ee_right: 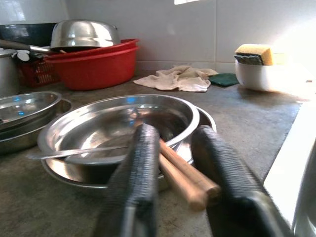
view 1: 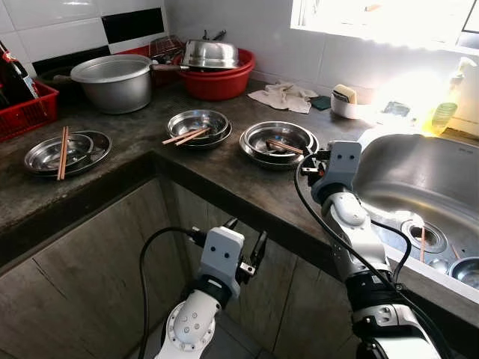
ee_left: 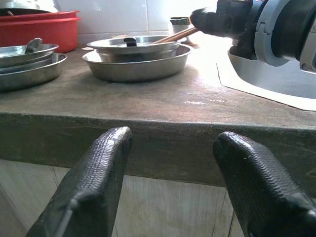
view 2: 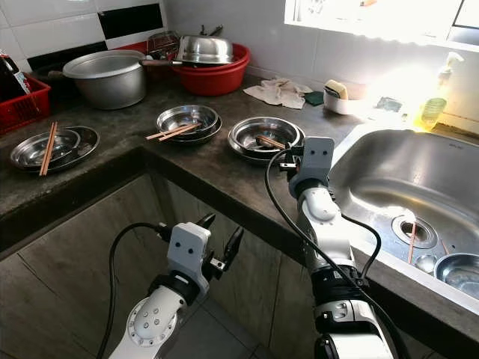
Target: Kitchen organization
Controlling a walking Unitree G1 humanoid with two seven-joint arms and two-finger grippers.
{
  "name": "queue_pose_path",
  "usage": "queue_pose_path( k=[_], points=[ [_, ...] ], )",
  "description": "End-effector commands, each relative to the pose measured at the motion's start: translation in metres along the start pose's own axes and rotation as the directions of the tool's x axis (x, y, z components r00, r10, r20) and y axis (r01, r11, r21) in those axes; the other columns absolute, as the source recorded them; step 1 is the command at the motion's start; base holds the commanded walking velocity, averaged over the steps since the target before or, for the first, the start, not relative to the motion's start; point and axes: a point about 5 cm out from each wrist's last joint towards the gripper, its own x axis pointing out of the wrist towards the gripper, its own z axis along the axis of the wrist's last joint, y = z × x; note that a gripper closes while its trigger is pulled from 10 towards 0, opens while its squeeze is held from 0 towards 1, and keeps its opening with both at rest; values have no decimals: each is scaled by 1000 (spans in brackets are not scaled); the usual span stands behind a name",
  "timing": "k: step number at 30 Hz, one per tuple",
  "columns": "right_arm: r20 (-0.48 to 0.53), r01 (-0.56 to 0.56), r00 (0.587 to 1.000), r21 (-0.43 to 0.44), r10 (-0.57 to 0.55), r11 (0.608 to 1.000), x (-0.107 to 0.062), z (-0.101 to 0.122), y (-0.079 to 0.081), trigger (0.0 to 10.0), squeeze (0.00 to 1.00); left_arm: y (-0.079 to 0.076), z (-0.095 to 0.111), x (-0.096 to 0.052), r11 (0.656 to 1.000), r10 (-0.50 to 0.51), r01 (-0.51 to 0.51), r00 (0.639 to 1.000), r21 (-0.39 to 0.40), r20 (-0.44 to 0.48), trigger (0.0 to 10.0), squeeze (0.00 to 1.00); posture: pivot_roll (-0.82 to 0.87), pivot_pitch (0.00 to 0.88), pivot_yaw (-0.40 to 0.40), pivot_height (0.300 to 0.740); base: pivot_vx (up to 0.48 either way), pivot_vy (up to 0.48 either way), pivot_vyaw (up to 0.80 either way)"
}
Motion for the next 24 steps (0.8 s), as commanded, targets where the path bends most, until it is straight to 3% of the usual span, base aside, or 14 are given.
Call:
queue_pose_path(
  k=[1, 19, 24],
  points=[
    [28, -3, 1000, 6, 3, 1000, 3, 7, 2, 0, 0, 0, 2, 0, 1000, 4, -4, 1000, 5, 6, 10000, 0, 144, 7, -46, 740, 0, 0, 0],
    [58, 22, 998, 15, -22, 1000, 6, 16, -3, 0, 0, 1, 2, 3, 1000, 7, -7, 1000, 7, 8, 10000, 0, 143, 4, -43, 740, 0, 0, 0],
    [116, 28, 993, 48, -34, 998, 4, 31, -4, 0, 0, 2, 2, 3, 1000, 10, -10, 1000, 9, 10, 10000, 0, 147, 0, -46, 740, 0, 0, 0]
  ],
)
